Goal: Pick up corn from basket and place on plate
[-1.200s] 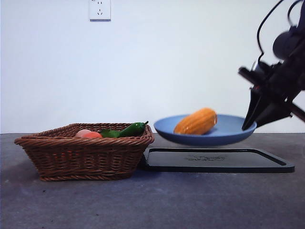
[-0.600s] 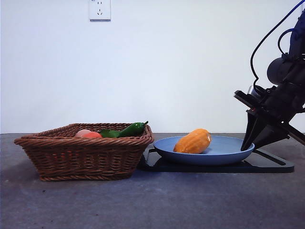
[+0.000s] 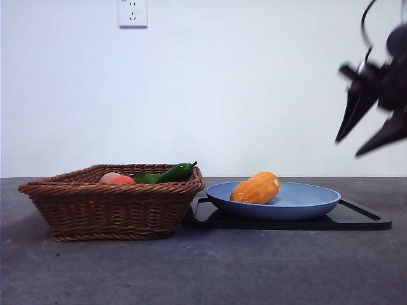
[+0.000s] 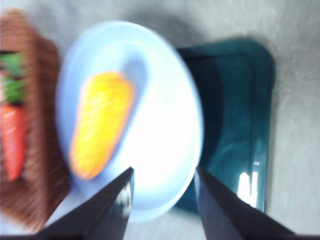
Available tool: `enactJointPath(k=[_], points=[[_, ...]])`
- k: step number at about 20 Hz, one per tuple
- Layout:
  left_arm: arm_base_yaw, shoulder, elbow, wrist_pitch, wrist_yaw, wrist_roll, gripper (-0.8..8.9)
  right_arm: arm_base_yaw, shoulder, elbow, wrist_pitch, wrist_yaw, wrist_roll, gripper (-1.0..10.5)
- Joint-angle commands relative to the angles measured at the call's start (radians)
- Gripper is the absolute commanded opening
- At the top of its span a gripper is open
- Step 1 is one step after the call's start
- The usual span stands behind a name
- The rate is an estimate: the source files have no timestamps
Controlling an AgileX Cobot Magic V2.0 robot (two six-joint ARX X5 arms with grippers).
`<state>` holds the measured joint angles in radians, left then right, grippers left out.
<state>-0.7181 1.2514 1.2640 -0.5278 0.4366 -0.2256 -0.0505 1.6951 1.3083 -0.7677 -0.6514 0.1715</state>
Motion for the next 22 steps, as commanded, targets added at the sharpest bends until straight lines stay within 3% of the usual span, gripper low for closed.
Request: enactJointPath(k=[1, 8, 14, 16, 19, 22], points=[[0.000, 0.005, 0.024, 0.000, 0.002, 0.016, 3.39, 0.015, -0.108, 0.023, -0.076, -0.003, -0.093, 2.0], [0.048, 0.006, 0.024, -0.049, -0.004, 0.040, 3.38, 0.154, -0.472, 0.012, -0.278, 0.001, -0.182, 2.0], [0.060, 0.006, 0.024, -0.098, -0.056, 0.080, 3.37, 0.329, -0.689, -0.150, -0.286, 0.158, -0.150, 1.9], [0.060, 0.006, 0.024, -0.108, -0.057, 0.085, 3.20, 0.364, -0.740, -0.240, -0.231, 0.172, -0.122, 1.8], [0.060, 0.009, 0.024, -0.127, -0.058, 0.090, 1.85, 0.377, -0.790, -0.362, -0.147, 0.174, -0.073, 1.1], [0.060, 0.012, 0.024, -0.163, -0.060, 0.120, 0.07, 0.377, -0.797, -0.425, -0.110, 0.176, -0.074, 0.0]])
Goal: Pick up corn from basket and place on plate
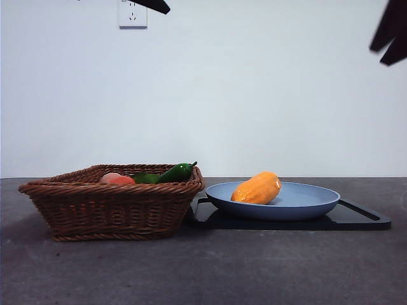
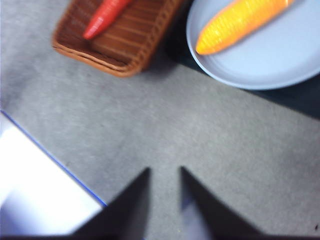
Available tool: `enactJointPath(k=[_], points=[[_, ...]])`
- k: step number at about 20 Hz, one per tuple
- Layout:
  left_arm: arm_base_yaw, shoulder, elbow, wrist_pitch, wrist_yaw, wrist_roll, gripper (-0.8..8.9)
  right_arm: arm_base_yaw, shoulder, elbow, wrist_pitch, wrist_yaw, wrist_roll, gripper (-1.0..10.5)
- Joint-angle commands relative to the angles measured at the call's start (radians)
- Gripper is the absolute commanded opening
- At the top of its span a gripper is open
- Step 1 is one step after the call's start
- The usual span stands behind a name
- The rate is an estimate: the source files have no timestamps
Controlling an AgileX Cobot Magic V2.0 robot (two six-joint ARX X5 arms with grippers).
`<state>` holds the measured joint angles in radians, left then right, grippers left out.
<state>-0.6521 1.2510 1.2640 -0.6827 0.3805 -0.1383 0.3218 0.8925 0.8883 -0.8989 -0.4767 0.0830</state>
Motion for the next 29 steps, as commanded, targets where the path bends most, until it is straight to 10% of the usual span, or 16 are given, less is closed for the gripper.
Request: enactJointPath(k=[1, 22, 29], points=[[-0.006, 0.013, 0.024, -0.016, -0.007, 0.036, 0.07, 0.005, 0.006, -0.016, 0.038, 0.006, 0.014, 0.0], [-0.003, 0.010, 0.024, -0.023, -0.046, 0.054, 0.06, 0.003, 0.007, -0.024, 0.107, 0.006, 0.014, 0.0], [0.174, -0.147, -0.092, 0.204, -0.074, 0.318, 0.07, 0.003, 0.007, -0.024, 0.107, 0.006, 0.014, 0.0]])
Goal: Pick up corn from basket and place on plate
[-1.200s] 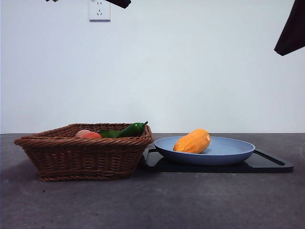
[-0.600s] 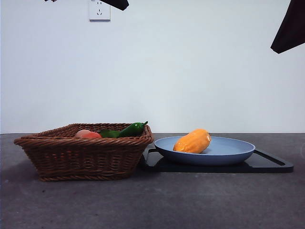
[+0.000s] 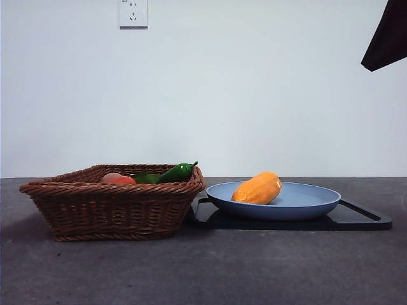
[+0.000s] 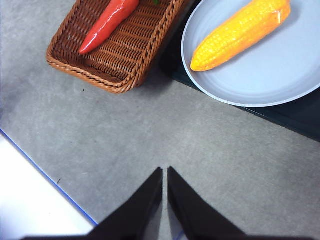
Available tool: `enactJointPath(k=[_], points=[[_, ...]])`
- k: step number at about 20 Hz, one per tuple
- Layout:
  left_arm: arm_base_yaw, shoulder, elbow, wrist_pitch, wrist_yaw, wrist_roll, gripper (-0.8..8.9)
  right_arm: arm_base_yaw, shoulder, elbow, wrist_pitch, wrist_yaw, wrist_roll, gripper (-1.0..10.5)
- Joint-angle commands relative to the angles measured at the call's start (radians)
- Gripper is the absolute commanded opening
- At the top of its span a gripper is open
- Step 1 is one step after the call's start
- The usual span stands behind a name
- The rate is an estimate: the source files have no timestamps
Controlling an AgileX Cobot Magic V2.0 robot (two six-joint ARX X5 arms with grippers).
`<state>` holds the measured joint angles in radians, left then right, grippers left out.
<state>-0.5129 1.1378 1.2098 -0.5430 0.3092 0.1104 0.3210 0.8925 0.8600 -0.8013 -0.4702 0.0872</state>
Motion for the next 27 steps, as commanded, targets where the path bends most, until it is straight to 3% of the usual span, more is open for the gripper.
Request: enactJointPath(k=[1, 6, 12, 18, 27], points=[[0.079, -0.077, -0.091, 0.127, -0.003, 0.068, 0.06, 0.004, 0.007, 0.004, 0.010, 0.000, 0.010, 0.0], [0.322, -0.367, -0.447, 0.412, -0.004, 0.054, 0.07, 0.004, 0.007, 0.004, 0.010, 0.000, 0.010, 0.0], [0.489, -0.696, -0.782, 0.436, -0.081, 0.053, 0.07, 0.004, 0.007, 0.004, 0.010, 0.000, 0.010, 0.0], [0.522, -0.908, -1.040, 0.441, -0.082, 0.026, 0.07, 0.004, 0.007, 0.004, 0.010, 0.000, 0.010, 0.0], [0.522, -1.052, -1.199, 0.423, -0.082, -0.026, 0.07, 0.004, 0.007, 0.004, 0.013, 0.000, 0.010, 0.0]])
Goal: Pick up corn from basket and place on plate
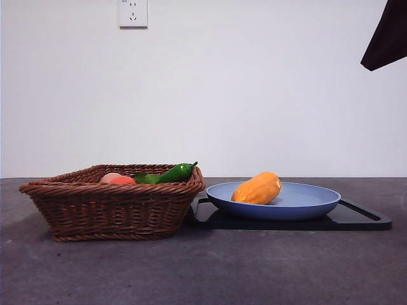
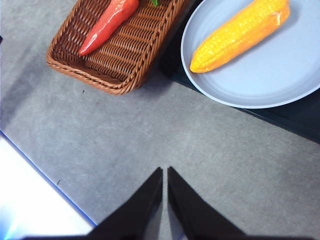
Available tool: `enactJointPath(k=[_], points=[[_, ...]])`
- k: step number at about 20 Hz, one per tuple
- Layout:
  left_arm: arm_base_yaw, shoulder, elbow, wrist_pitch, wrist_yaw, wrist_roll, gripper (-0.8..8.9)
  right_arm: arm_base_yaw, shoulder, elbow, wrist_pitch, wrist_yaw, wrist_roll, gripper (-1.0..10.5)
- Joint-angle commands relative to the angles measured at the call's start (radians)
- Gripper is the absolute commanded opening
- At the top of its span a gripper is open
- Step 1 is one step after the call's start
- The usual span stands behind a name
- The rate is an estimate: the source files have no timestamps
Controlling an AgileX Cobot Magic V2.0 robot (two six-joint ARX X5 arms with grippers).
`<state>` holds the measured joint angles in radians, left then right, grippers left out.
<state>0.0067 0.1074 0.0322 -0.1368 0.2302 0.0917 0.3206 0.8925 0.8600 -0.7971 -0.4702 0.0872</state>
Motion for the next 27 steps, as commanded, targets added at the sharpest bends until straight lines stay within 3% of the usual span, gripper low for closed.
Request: enactJointPath(k=[1, 24, 27], points=[[0.003, -0.046, -0.029, 0.000, -0.003, -0.006, 0.07, 0.005, 0.007, 0.004, 0.010, 0.000, 0.010, 0.0], [0.006, -0.104, -0.029, -0.025, -0.002, -0.006, 0.07, 0.005, 0.007, 0.004, 0.012, 0.000, 0.010, 0.0], [0.006, -0.104, -0.029, -0.025, -0.002, -0.006, 0.07, -0.043, -0.043, 0.003, 0.067, 0.035, -0.113, 0.0]])
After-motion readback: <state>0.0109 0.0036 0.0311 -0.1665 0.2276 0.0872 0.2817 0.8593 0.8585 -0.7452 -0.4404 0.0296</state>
